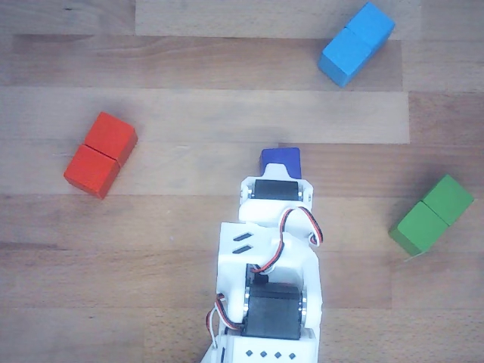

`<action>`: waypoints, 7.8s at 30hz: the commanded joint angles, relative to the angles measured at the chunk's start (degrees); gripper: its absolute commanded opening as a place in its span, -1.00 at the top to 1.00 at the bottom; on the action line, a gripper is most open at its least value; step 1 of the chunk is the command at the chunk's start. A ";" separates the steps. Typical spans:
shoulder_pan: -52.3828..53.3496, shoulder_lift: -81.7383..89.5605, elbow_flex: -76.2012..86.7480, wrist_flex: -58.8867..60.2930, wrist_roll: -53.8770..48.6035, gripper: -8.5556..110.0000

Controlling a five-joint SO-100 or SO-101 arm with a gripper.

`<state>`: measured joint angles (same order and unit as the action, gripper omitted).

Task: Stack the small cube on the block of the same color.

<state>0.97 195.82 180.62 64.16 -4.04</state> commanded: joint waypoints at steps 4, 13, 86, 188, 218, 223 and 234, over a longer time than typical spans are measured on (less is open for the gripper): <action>0.26 1.85 -3.25 0.97 0.09 0.85; 0.26 1.85 -3.25 0.97 0.09 0.85; 0.88 1.05 -11.87 0.09 -0.53 0.85; -15.82 -80.51 -86.48 29.27 0.26 0.85; -2.81 -79.45 -86.40 27.69 0.26 0.85; 0.09 -73.04 -85.25 26.98 0.26 0.85; 0.79 -49.75 -71.54 33.49 -0.53 0.85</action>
<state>0.97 137.81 109.25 95.98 -4.04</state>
